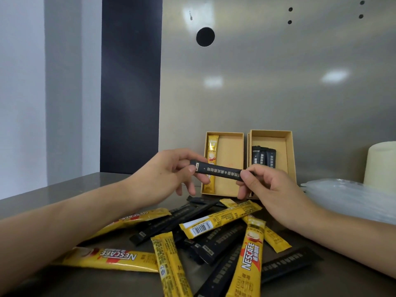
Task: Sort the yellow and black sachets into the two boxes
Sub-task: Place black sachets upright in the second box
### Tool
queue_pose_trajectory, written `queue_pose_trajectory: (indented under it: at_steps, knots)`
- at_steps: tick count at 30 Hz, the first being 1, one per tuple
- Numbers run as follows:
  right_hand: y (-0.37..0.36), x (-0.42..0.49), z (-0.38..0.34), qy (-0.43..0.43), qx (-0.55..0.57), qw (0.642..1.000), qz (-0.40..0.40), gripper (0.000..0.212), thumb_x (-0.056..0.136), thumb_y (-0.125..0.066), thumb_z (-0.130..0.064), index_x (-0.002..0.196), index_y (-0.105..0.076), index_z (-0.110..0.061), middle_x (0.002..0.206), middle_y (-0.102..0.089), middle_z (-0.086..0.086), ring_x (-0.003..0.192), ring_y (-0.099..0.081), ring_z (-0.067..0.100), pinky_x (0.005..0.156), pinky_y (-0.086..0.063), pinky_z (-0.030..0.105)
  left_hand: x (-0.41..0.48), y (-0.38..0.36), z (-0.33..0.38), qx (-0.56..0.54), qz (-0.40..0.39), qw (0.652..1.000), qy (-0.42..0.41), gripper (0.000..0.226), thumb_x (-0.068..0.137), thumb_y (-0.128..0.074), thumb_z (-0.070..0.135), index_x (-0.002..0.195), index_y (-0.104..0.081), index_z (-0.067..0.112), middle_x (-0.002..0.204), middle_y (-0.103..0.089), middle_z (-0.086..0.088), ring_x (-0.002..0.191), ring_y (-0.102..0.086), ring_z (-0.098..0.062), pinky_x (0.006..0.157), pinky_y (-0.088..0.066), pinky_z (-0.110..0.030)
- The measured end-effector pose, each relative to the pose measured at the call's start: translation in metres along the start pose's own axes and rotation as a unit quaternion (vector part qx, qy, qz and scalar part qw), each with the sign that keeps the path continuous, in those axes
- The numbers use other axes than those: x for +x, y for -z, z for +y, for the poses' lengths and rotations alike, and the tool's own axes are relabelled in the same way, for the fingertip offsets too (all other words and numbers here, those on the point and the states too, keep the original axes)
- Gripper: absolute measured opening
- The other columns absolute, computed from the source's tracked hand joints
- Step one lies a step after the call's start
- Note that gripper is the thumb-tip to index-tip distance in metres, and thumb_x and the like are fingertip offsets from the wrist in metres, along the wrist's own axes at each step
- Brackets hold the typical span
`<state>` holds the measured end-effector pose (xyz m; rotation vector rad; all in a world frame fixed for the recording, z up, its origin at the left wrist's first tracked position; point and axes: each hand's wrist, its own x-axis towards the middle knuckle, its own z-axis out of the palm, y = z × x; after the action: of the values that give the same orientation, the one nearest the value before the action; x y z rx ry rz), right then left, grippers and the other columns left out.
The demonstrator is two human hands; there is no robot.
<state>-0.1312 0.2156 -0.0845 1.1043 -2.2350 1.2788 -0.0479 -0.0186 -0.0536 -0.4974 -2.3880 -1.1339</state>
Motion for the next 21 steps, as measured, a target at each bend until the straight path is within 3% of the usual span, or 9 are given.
queue_pose_trajectory:
  at_steps: [4,7,10,12,15,21]
  knots:
    - [0.003,-0.001,-0.001,0.005,0.030,0.999,0.014,0.020,0.097,-0.053,-0.036,0.095,-0.067,-0.022,0.084,-0.075,-0.005,0.085,-0.070,0.006,0.089,-0.052,0.027,0.000,-0.002,0.000,0.049,0.001,0.999,0.011,0.011,0.102,-0.055,0.018,0.107,-0.064,0.016,0.090,-0.081,0.003,0.070,-0.072,-0.019,0.067,-0.052,-0.034]
    - [0.004,-0.004,-0.005,0.017,0.027,0.999,0.005,0.019,0.092,-0.056,-0.041,0.096,-0.066,-0.025,0.085,-0.074,-0.005,0.086,-0.070,0.006,0.085,-0.051,0.025,0.000,-0.004,0.001,0.086,-0.008,0.996,0.015,0.012,0.100,-0.058,0.026,0.097,-0.064,0.015,0.083,-0.081,0.006,0.070,-0.073,-0.016,0.069,-0.048,-0.028]
    - [0.003,-0.006,-0.008,0.027,0.025,0.999,-0.009,0.008,0.095,-0.059,-0.033,0.100,-0.063,-0.027,0.089,-0.075,-0.004,0.089,-0.070,0.006,0.084,-0.053,0.024,-0.001,-0.004,0.001,0.113,-0.014,0.993,0.007,0.013,0.097,-0.061,0.030,0.091,-0.065,0.019,0.083,-0.080,0.009,0.070,-0.073,-0.011,0.079,-0.055,-0.033]
    - [0.004,-0.007,-0.009,0.030,0.045,0.999,0.002,0.012,0.094,-0.061,-0.031,0.105,-0.063,-0.026,0.092,-0.075,-0.002,0.089,-0.071,0.009,0.085,-0.057,0.029,-0.001,-0.004,0.000,0.125,-0.012,0.992,0.002,0.015,0.094,-0.064,0.035,0.086,-0.067,0.022,0.085,-0.079,0.011,0.070,-0.072,-0.009,0.082,-0.058,-0.035]
    - [0.005,-0.009,-0.011,0.039,0.047,0.998,0.022,0.016,0.094,-0.062,-0.031,0.108,-0.063,-0.025,0.096,-0.075,-0.004,0.089,-0.071,0.010,0.084,-0.059,0.032,-0.001,-0.006,-0.001,0.135,-0.008,0.991,0.007,0.014,0.090,-0.065,0.040,0.085,-0.070,0.028,0.085,-0.078,0.015,0.072,-0.071,-0.004,0.077,-0.054,-0.027]
    - [0.007,-0.005,-0.020,0.065,0.020,0.996,0.055,0.012,0.097,-0.062,-0.035,0.106,-0.062,-0.028,0.085,-0.071,-0.006,0.076,-0.065,0.003,0.066,-0.050,0.019,-0.001,-0.009,-0.004,0.207,0.038,0.977,0.013,0.011,0.089,-0.064,0.047,0.087,-0.068,0.037,0.093,-0.065,0.033,0.082,-0.058,0.017,0.066,-0.042,-0.017]
